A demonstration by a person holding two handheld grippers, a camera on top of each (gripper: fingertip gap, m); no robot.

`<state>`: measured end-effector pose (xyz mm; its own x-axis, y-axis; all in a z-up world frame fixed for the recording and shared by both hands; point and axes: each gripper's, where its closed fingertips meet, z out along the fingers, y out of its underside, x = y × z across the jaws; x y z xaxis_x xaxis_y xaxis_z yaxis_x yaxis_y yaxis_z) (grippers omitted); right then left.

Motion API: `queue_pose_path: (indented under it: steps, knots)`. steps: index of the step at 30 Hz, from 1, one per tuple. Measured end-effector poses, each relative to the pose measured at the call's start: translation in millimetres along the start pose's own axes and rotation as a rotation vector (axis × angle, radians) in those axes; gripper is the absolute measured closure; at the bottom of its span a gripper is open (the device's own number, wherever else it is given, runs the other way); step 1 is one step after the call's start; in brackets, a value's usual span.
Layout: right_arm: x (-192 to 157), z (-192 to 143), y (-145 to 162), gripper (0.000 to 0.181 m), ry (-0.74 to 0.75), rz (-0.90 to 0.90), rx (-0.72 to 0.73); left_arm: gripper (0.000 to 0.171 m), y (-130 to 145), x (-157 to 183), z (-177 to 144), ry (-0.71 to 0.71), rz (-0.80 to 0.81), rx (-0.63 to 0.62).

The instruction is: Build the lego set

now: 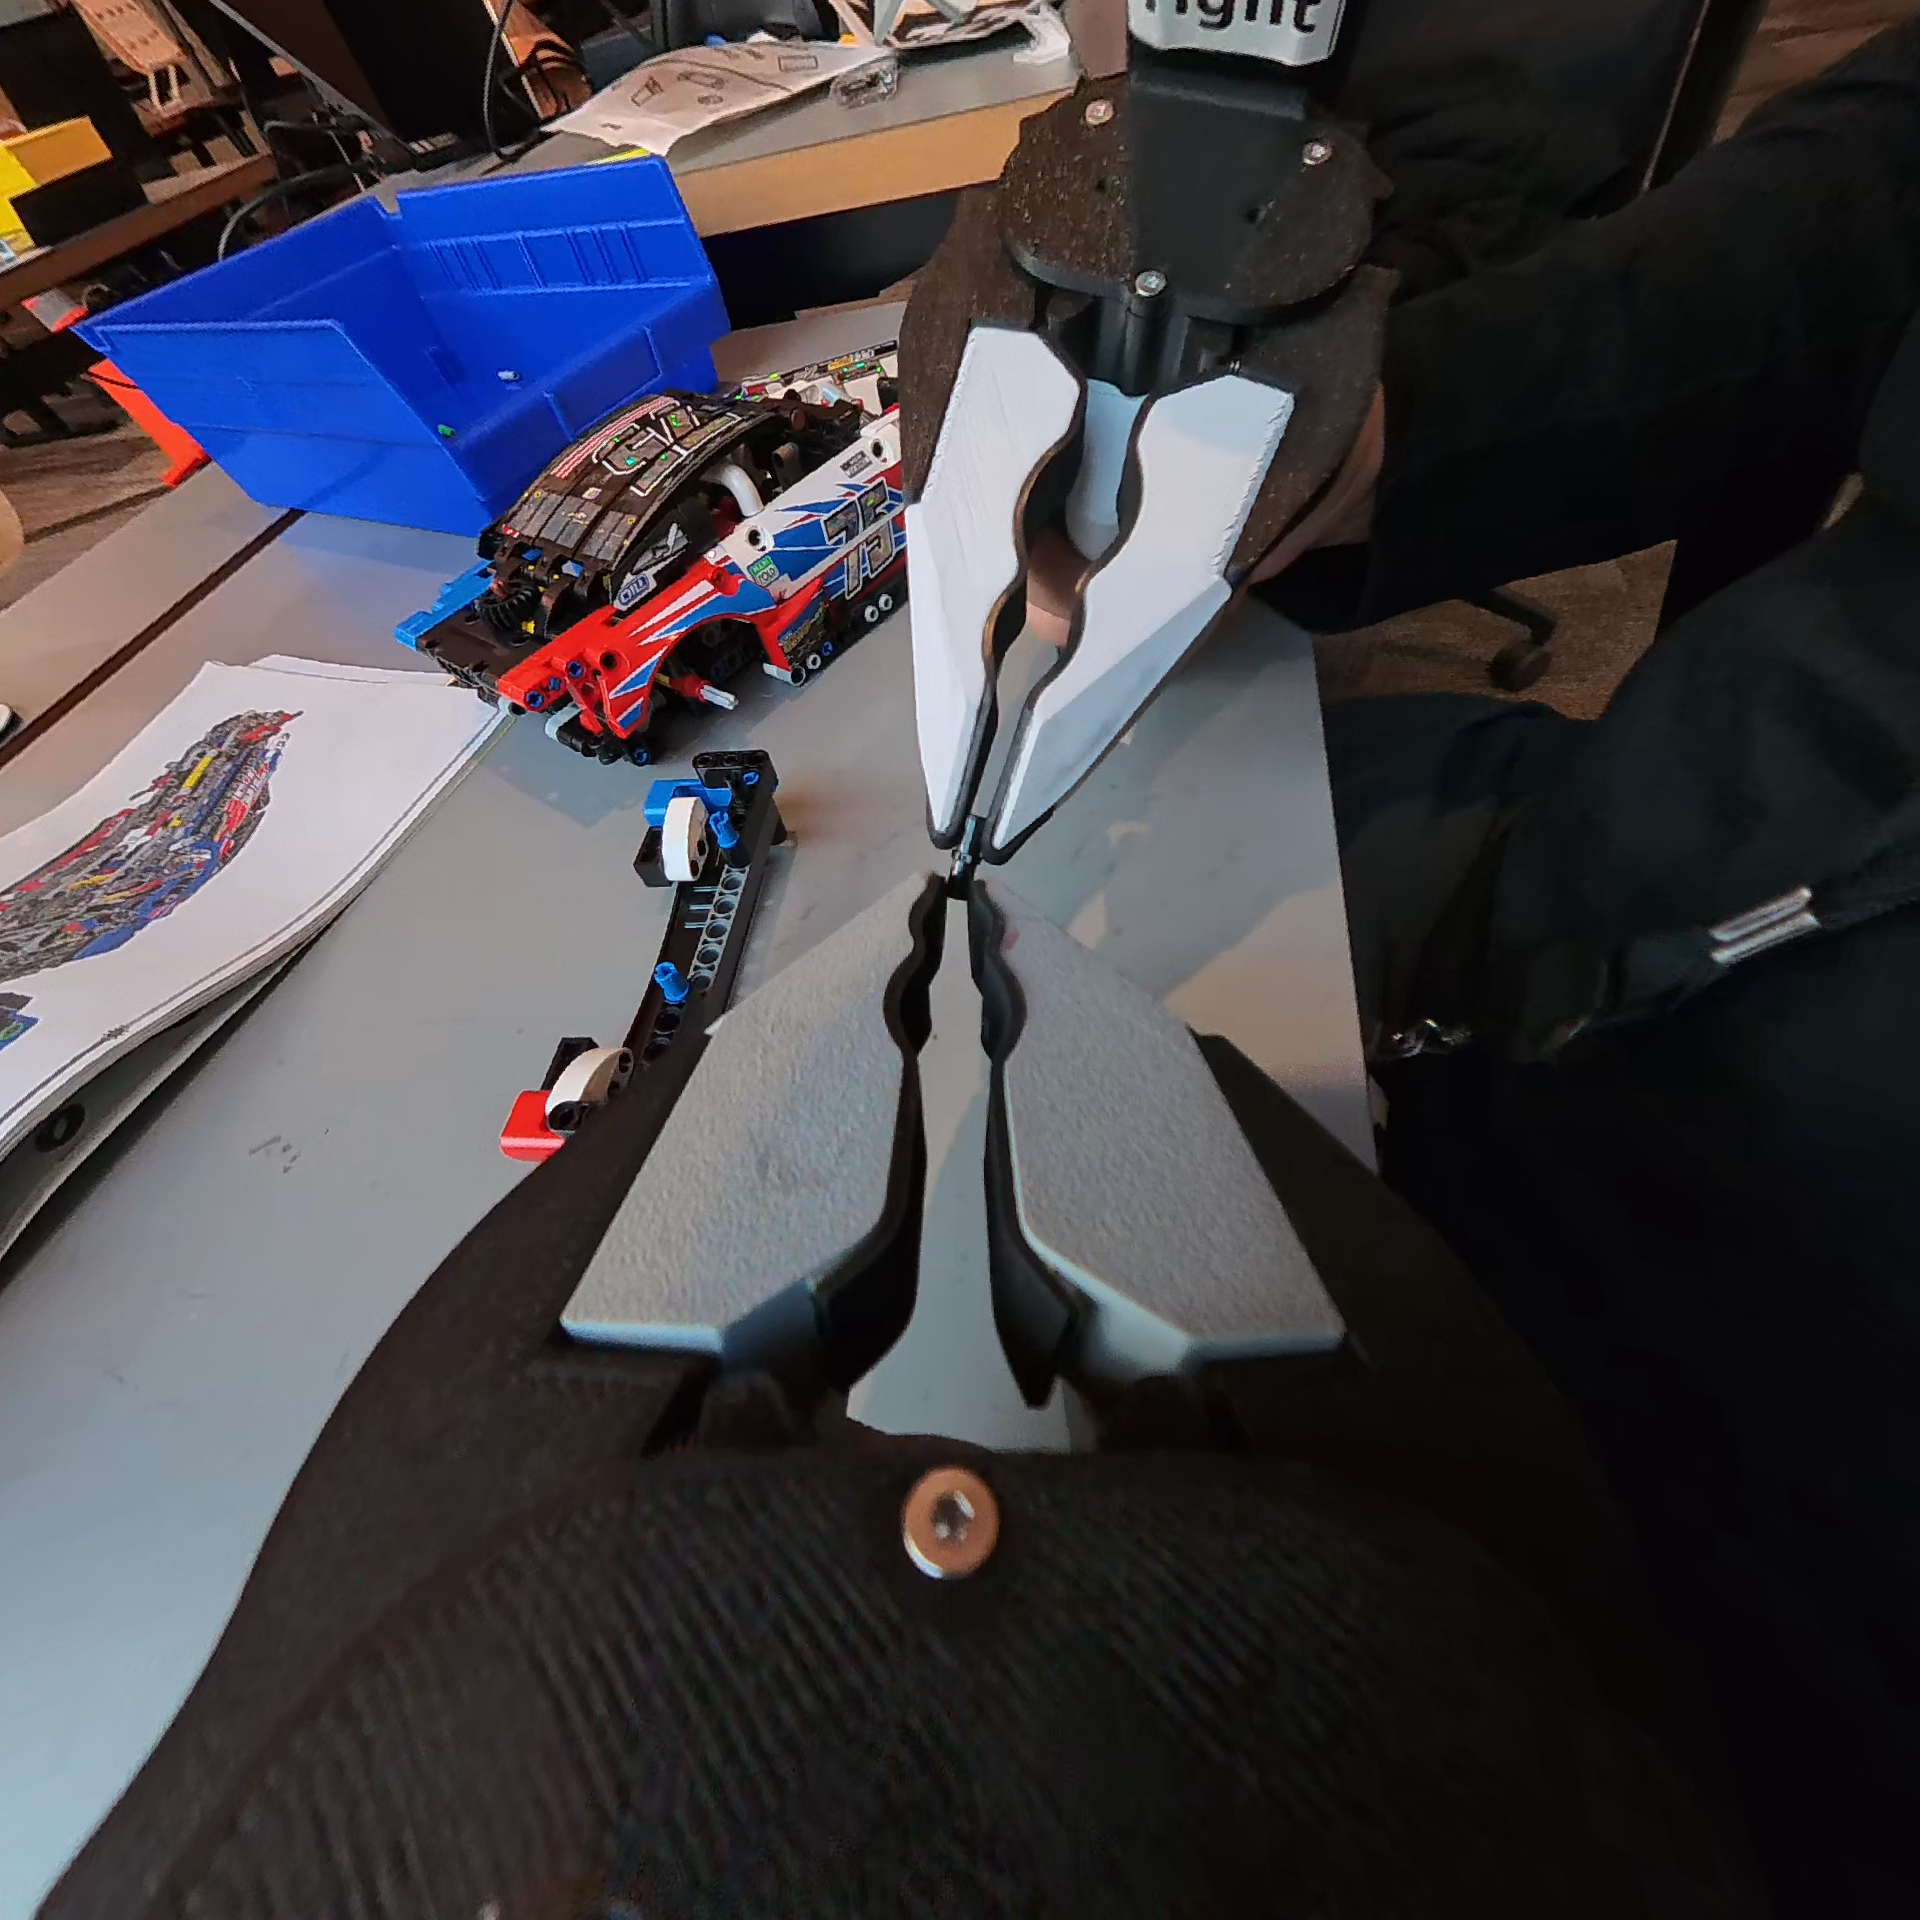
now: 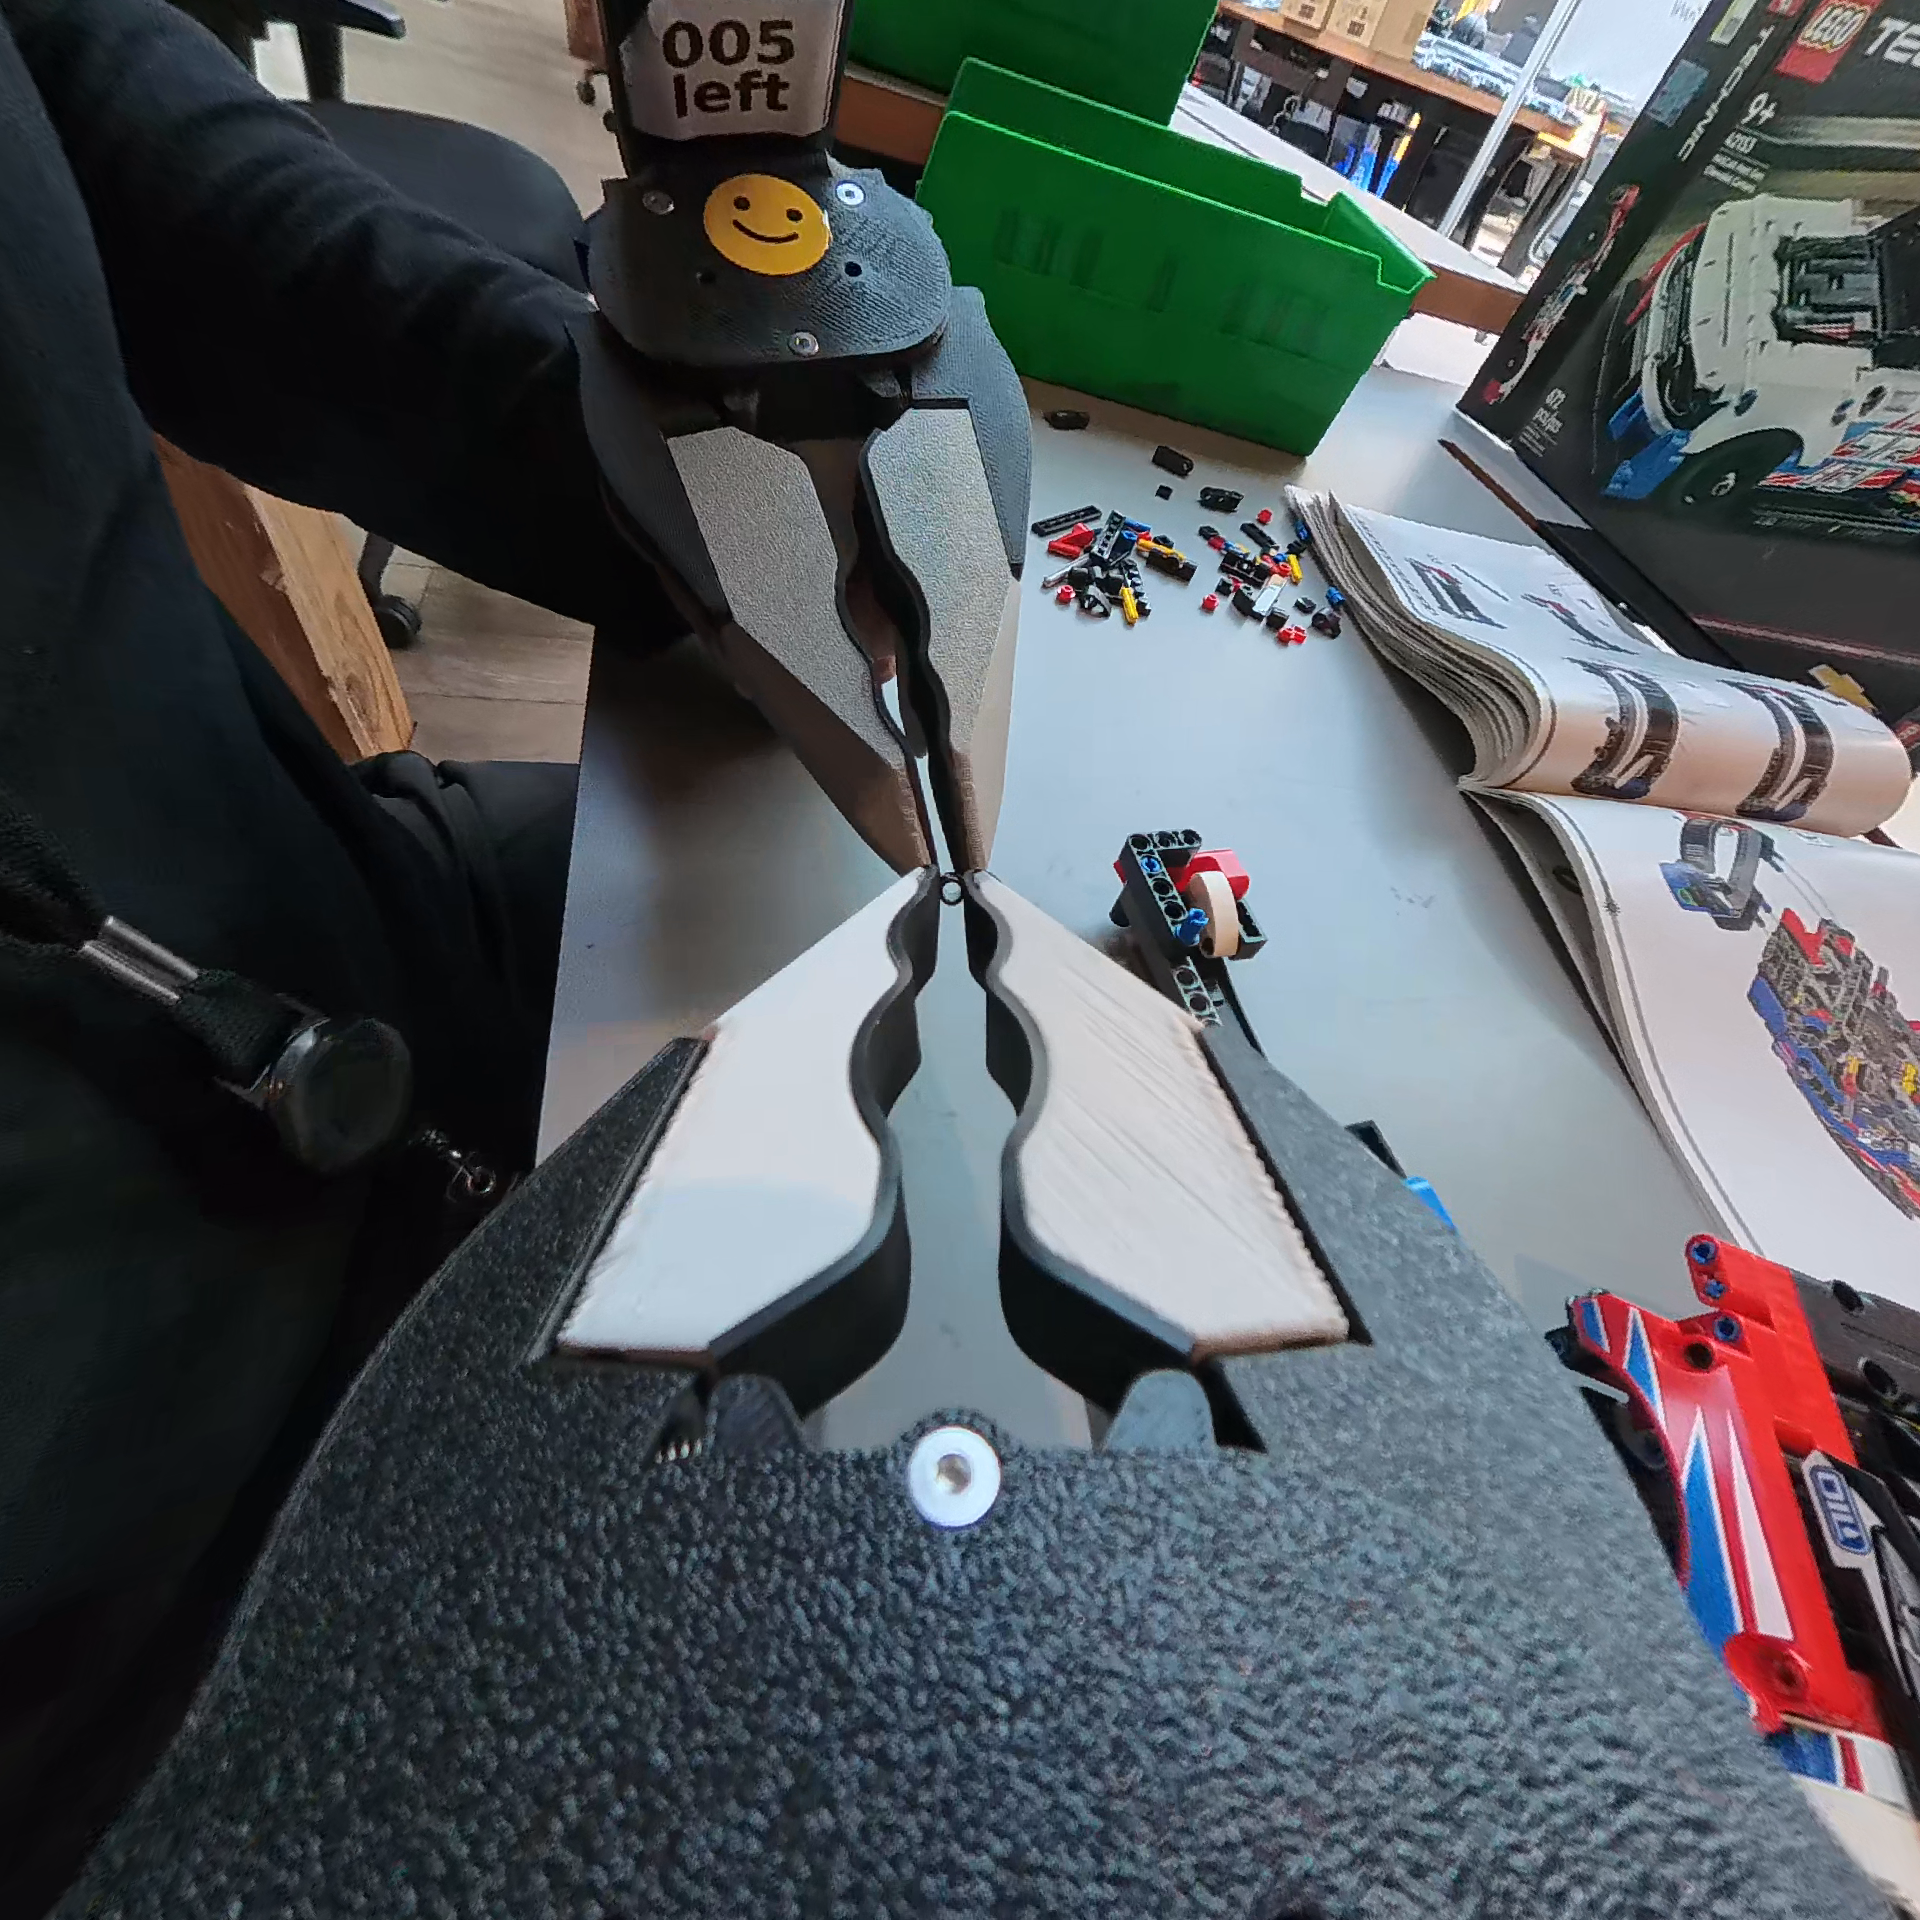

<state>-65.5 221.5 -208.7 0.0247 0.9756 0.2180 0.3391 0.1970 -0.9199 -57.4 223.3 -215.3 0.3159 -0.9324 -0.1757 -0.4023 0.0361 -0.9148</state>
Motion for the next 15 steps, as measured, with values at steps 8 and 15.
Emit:
queue_pose_path:
  steps: [8, 15]
  knots:
    - [3.5, 1.4, 0.3, 0.177, 0.004, 0.01, 0.001, 0.17, 0.4, -3.7, 0.2, 0.002, -0.038, 0.0]
    - [10.7, 4.4, -4.2, 0.177, 0.0, 0.04, 0.032, 0.17, -1.9, -11.8, -3.0, -0.012, -0.099, 0.029]
